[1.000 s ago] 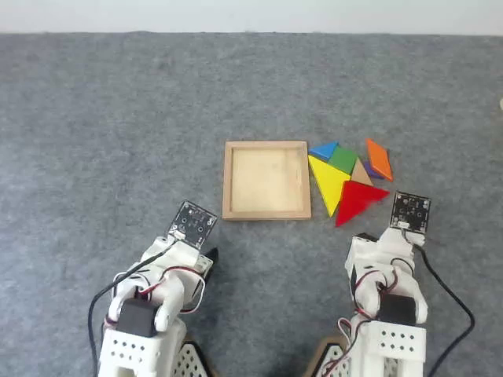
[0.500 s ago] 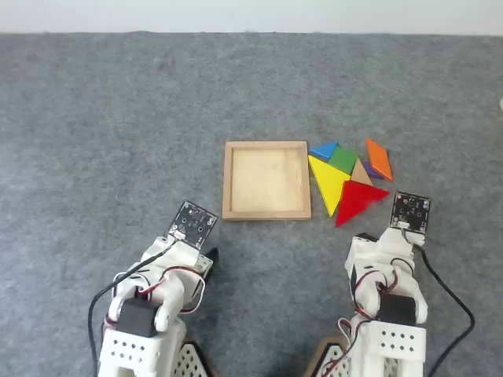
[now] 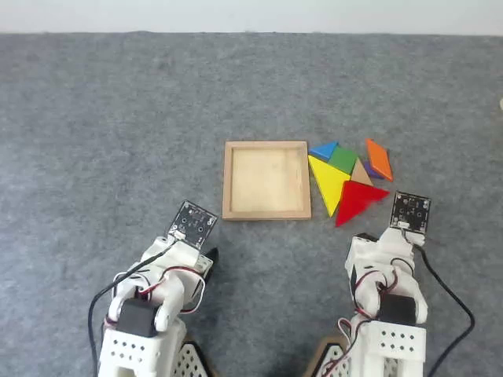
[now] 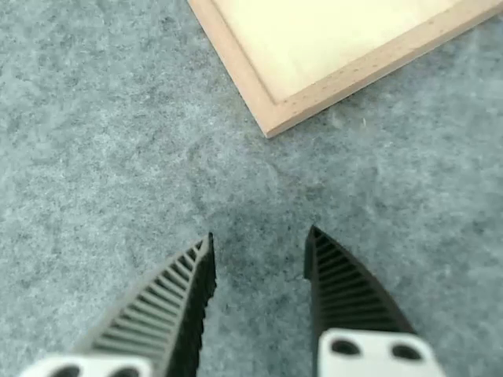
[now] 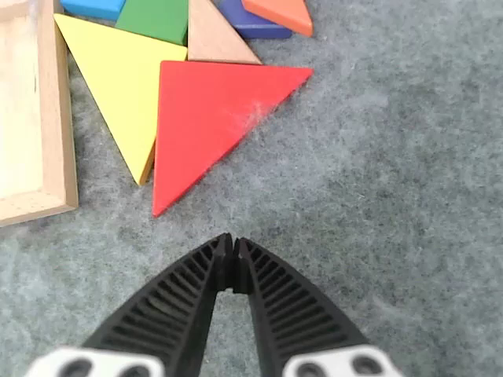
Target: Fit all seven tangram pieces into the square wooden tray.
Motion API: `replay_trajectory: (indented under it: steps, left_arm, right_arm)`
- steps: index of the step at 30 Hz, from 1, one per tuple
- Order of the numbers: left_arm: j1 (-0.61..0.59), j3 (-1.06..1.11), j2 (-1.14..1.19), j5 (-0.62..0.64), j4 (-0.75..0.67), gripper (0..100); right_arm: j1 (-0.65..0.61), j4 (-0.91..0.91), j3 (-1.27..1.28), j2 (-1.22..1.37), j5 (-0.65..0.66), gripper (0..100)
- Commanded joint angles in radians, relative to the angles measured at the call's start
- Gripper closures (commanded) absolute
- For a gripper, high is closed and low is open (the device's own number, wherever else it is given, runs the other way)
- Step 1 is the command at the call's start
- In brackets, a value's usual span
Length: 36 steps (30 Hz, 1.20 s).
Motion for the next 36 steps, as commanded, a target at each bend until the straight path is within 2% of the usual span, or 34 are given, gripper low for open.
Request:
replay_trajectory:
  steps: [1,12,20,22,26,29,34,35,36]
  left_arm:
    - [0.006,-0.013,-0.02,0.008,0.006,82]
    - [0.006,-0.013,-0.02,0.008,0.006,82]
    - [0.006,-0.013,-0.02,0.008,0.006,82]
    - [0.006,-0.013,-0.02,0.008,0.006,82]
    - [0.006,-0.013,-0.02,0.008,0.006,82]
    - [0.008,-0.013,-0.02,0.008,0.006,82]
    - [0.006,-0.013,-0.02,0.008,0.006,82]
    - [0.006,-0.013,-0.02,0.008,0.006,82]
    - [0.006,-0.013,-0.02,0.008,0.006,82]
  right_arm:
    - [0.002,0.005,0.015,-0.004,0.009,99.1]
    - [-0.054,0.004,0.015,-0.008,0.009,99.1]
    - [-0.05,0.022,0.015,-0.005,0.009,99.1]
    - [-0.077,0.044,0.015,-0.013,0.009,99.1]
    - [-0.226,0.077,0.012,-0.013,0.026,99.1]
    - [-0.257,0.108,-0.002,-0.013,0.218,99.0]
    - [-0.033,0.119,-0.103,-0.015,0.764,99.0]
    - [0.013,0.124,-0.144,-0.015,0.815,99.1]
    - [0.054,0.125,-0.192,-0.015,0.804,99.1]
